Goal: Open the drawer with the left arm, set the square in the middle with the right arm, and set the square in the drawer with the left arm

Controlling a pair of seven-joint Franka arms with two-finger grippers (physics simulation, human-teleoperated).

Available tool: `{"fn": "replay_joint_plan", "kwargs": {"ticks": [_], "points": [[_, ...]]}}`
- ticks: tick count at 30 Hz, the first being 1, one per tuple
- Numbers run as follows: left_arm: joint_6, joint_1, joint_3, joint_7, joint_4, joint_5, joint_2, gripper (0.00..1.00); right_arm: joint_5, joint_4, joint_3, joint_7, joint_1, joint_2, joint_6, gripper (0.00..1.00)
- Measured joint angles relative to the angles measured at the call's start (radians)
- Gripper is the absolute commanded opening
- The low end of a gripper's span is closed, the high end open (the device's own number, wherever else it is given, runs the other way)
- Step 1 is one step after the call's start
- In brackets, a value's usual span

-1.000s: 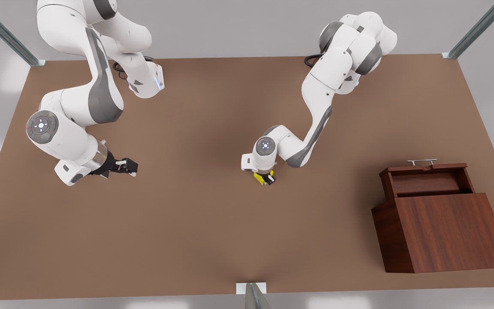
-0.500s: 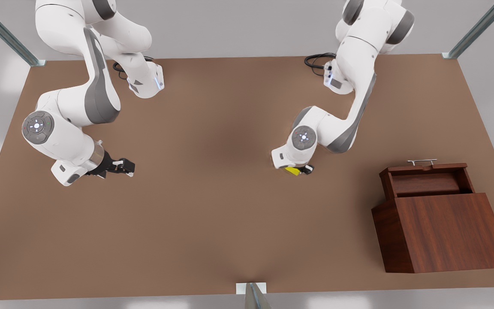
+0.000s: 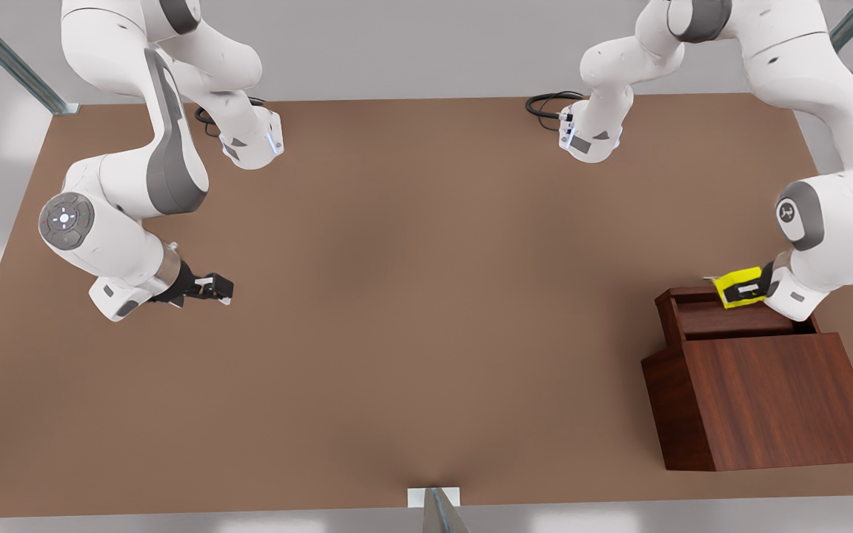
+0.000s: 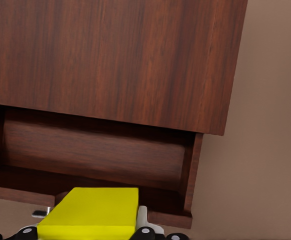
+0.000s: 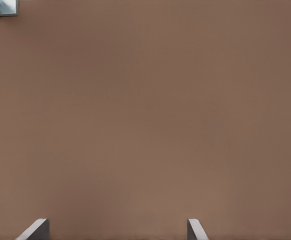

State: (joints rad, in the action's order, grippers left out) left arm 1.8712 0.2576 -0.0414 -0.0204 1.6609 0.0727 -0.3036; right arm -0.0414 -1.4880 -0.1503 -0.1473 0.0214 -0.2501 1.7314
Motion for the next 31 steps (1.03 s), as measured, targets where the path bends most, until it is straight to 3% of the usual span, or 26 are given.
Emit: {"fn": "replay_joint_plan", "kwargs": {"ticks": [12,15,16,21,23,24,26,27,31], "points": [[0.139,0.085,0.0,-0.166,0.003,0.032,-0.073,0.67,0.0,-0.002,0.0,-0.006,0.0,0.0,0.007,1.0],[0.16,0.091,0.0,-0.165,-0.001,0.04,-0.087,0.77,0.0,0.0,0.0,-0.002,-0.011,0.0,0.0,1.0],[0.171,0.091,0.0,-0.163,-0.001,0.039,-0.088,1.0,0.0,-0.001,0.0,-0.002,-0.008,0.0,0.002,1.0],[0.172,0.091,0.003,-0.153,-0.001,0.035,-0.088,1.0,0.0,0.0,0.0,-0.001,-0.011,-0.001,0.004,1.0],[0.058,0.082,-0.019,-0.127,-0.017,0.032,-0.027,1.0,0.0,0.0,0.0,-0.002,-0.011,0.0,0.004,1.0],[-0.063,0.044,-0.086,-0.125,-0.032,0.031,0.026,1.0,0.0,0.0,0.0,-0.002,-0.011,0.0,0.005,1.0],[-0.28,-0.168,-0.11,-0.126,-0.124,0.031,0.092,1.0,0.0,0.0,0.0,-0.002,-0.011,0.0,0.008,1.0],[-0.347,-0.188,-0.111,-0.125,-0.186,0.03,0.091,1.0,0.0,-0.001,0.0,-0.002,-0.009,0.0,0.008,1.0],[-0.4,-0.209,-0.113,-0.125,-0.263,0.025,0.073,1.0,0.0,0.0,0.0,-0.002,-0.011,0.0,0.002,1.0]]}}
